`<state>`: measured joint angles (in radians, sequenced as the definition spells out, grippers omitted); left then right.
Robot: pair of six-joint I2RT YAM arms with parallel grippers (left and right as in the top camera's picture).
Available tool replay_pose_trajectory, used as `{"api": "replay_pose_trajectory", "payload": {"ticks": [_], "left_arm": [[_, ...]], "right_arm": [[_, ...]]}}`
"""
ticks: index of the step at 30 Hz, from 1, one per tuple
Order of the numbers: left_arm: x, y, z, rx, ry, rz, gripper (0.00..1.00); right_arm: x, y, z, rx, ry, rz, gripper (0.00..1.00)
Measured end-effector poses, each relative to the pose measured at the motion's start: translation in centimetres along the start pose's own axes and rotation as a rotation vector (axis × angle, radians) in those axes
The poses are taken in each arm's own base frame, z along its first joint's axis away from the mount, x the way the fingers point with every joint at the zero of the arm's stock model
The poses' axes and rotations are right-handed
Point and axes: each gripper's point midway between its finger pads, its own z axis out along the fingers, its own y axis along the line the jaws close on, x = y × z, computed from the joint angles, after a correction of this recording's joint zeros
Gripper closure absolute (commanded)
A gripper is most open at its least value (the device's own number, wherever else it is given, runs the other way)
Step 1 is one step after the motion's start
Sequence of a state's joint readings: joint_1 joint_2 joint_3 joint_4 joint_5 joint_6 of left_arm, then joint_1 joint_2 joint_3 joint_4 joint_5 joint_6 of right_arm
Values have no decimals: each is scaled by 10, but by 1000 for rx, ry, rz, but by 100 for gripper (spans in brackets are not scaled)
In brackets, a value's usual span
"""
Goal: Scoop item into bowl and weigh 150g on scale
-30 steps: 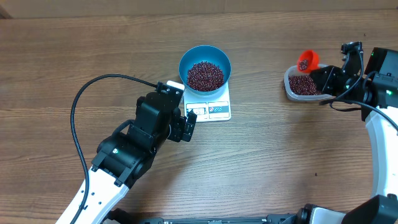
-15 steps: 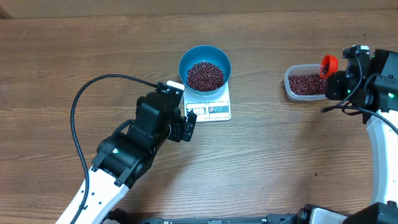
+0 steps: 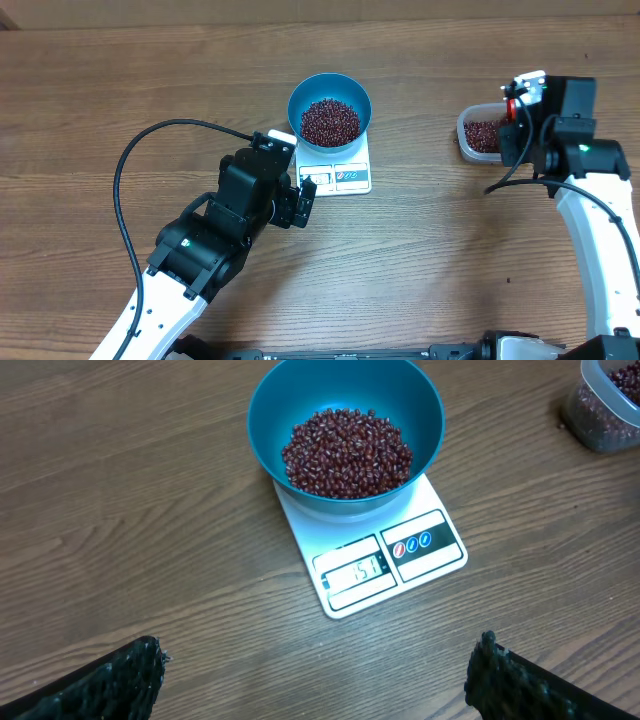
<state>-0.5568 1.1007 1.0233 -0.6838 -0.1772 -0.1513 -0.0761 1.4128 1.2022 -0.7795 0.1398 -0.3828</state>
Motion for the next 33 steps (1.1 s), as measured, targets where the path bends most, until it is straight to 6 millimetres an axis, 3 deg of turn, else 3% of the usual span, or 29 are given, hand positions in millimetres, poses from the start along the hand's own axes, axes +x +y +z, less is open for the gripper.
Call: {"api": "replay_pose_trajectory", "payload": {"ticks": [9, 13, 18, 24, 28, 33], "left_arm": [[0, 0, 0, 0, 0, 0, 1], [0, 0, 0, 0, 0, 0, 1], [0, 0, 0, 0, 0, 0, 1], [0, 0, 0, 0, 0, 0, 1], [0, 0, 0, 0, 0, 0, 1], [0, 0, 0, 0, 0, 0, 0]], "right_arm": [[5, -15, -1, 105, 34, -3, 96], [1, -3, -1, 37, 9, 31, 96], [-22, 48, -8, -270, -106, 62, 96], [-76, 111, -52, -696, -352, 87, 96], [-85, 149, -70, -827, -376, 54, 96], [-87, 195, -69, -892, -349, -6, 96]]}}
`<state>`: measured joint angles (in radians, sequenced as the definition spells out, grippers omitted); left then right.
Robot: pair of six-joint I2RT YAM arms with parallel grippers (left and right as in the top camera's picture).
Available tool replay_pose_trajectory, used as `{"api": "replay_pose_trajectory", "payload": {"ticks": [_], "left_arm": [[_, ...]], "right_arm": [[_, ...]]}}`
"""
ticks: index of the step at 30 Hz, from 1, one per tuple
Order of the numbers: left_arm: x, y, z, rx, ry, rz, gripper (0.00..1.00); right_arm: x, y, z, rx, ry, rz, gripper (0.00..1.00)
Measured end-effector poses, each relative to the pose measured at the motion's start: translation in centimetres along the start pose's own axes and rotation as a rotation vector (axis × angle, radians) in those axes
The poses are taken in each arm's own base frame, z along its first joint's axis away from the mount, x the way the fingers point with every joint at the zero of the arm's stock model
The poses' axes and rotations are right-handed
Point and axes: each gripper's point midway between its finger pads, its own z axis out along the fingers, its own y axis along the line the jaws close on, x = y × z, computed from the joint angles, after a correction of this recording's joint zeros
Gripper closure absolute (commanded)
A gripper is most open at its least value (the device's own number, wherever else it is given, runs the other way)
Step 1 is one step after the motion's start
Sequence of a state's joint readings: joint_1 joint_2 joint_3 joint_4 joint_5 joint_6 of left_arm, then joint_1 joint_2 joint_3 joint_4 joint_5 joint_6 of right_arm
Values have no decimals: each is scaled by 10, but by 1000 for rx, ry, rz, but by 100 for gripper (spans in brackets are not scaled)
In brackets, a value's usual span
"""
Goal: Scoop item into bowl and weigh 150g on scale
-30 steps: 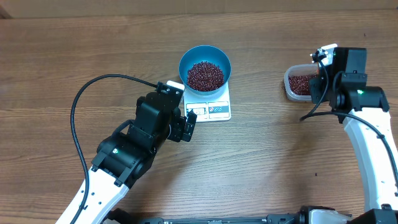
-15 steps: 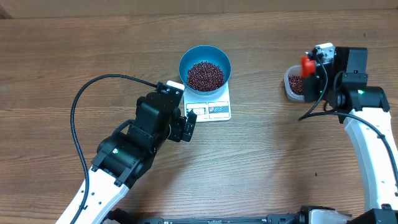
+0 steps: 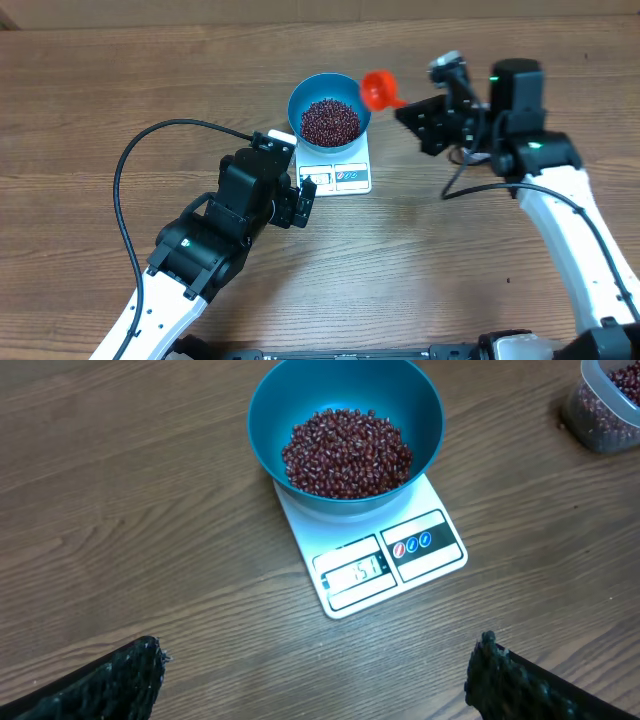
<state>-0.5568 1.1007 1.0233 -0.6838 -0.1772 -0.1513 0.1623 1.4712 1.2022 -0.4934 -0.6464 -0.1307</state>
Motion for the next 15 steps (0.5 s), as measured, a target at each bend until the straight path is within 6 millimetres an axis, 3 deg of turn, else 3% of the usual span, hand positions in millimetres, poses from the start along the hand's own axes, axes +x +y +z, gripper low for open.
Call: {"api": "replay_pose_trajectory", "payload": {"ticks": [7, 15], "left_arm": [[0, 0, 0, 0, 0, 0, 1], [0, 0, 0, 0, 0, 0, 1]], "right_arm": [[16, 8, 34, 73, 74, 33, 97], [17, 6, 29, 143, 117, 98, 97]]}}
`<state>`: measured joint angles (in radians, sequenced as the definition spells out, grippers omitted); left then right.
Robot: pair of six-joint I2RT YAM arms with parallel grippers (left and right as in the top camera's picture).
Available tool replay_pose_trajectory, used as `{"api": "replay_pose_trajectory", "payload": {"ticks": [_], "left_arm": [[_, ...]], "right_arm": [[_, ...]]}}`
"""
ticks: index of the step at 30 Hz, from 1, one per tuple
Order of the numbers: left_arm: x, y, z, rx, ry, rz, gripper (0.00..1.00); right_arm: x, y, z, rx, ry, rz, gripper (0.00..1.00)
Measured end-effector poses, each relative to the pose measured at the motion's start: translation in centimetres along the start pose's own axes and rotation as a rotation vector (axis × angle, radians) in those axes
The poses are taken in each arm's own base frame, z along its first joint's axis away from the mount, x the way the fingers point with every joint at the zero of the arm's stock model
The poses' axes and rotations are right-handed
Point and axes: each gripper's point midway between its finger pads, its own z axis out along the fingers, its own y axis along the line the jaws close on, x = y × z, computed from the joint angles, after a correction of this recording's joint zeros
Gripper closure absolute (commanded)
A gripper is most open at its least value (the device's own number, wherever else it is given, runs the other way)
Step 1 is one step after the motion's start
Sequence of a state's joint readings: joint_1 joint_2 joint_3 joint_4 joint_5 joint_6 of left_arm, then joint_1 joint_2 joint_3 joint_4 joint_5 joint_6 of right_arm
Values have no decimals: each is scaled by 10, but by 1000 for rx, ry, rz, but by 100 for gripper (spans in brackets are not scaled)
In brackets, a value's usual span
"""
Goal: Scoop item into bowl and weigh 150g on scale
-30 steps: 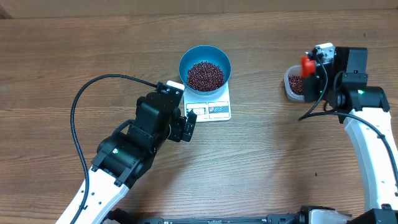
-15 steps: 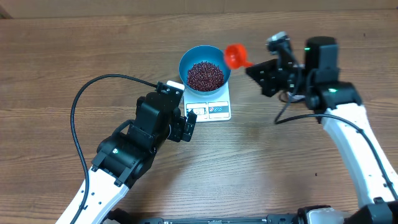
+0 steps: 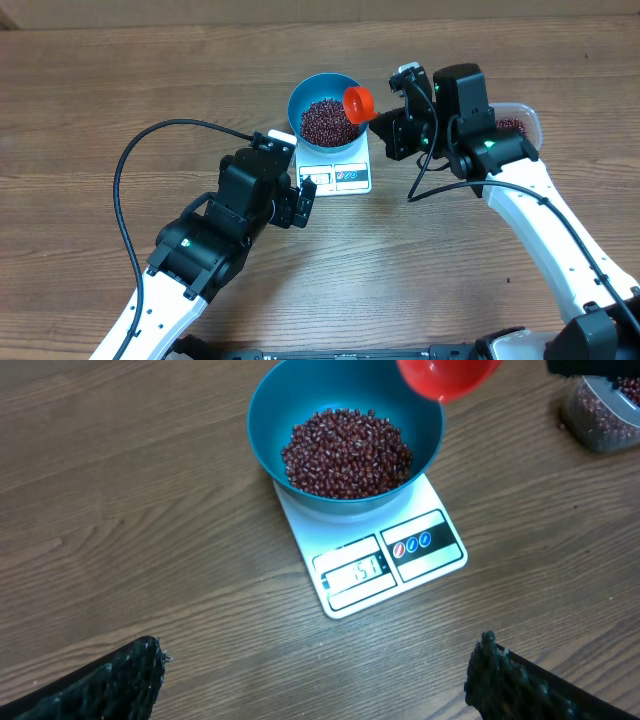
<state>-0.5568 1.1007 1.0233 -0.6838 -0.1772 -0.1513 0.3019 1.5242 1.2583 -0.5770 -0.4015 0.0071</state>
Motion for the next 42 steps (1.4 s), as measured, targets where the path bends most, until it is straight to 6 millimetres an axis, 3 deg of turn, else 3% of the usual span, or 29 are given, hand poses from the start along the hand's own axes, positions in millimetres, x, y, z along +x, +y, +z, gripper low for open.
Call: {"api": "replay_pose_trajectory", "payload": {"ticks": [7, 13, 20, 30, 42], "left_arm": [[0, 0, 0, 0, 0, 0, 0], [0, 0, 0, 0, 0, 0, 0], [0, 0, 0, 0, 0, 0, 1], [0, 0, 0, 0, 0, 0, 1], [0, 0, 0, 0, 0, 0, 0]], "right_arm": [[-20, 0, -9, 38, 47, 15, 97], [-24, -5, 8, 57, 139, 8, 97], [-1, -8, 47, 64, 243, -22, 97], [3, -18, 68, 144, 253, -76, 97], [38, -30, 106, 156, 361, -63, 97]]}}
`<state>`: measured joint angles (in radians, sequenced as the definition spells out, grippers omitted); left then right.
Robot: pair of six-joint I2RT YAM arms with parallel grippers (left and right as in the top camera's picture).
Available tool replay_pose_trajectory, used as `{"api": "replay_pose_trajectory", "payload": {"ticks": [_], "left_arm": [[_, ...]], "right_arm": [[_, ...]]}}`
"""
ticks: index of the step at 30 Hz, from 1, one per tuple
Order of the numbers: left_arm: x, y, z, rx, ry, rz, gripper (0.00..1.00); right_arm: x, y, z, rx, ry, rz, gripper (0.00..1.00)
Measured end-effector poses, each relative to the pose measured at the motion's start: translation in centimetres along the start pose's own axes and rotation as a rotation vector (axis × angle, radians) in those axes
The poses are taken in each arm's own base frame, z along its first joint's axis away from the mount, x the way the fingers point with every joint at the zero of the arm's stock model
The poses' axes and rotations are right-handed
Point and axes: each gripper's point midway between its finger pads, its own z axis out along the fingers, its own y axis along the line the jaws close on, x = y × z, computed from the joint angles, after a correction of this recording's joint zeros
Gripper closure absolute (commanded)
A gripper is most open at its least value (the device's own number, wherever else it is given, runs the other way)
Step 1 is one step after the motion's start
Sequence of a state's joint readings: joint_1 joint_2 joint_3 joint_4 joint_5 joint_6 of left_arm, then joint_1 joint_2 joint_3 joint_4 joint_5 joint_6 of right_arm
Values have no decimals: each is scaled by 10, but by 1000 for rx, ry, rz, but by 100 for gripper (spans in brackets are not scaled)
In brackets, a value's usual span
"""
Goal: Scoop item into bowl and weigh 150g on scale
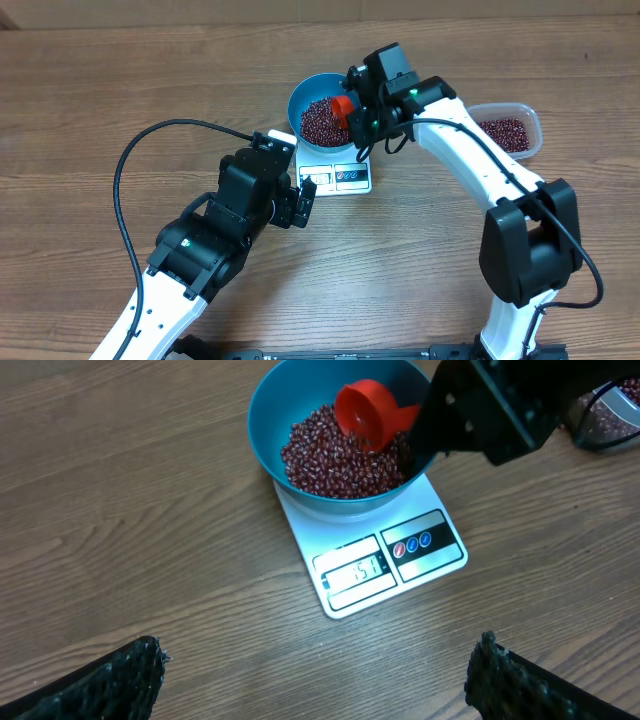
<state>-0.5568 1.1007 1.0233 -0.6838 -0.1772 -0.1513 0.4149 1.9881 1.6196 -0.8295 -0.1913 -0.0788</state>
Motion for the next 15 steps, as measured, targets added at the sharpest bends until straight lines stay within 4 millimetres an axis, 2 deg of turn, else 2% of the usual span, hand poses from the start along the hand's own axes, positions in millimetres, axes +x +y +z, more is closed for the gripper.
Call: {"api": "replay_pose_trajectory", "payload": {"ticks": [4, 15], "left_arm": [[0, 0, 0, 0, 0, 0, 1], [0, 0, 0, 0, 0, 0, 0]], "right_arm": [[1, 9, 2, -7, 6, -16, 97], [3, 11, 2, -9, 14, -19, 97]]}}
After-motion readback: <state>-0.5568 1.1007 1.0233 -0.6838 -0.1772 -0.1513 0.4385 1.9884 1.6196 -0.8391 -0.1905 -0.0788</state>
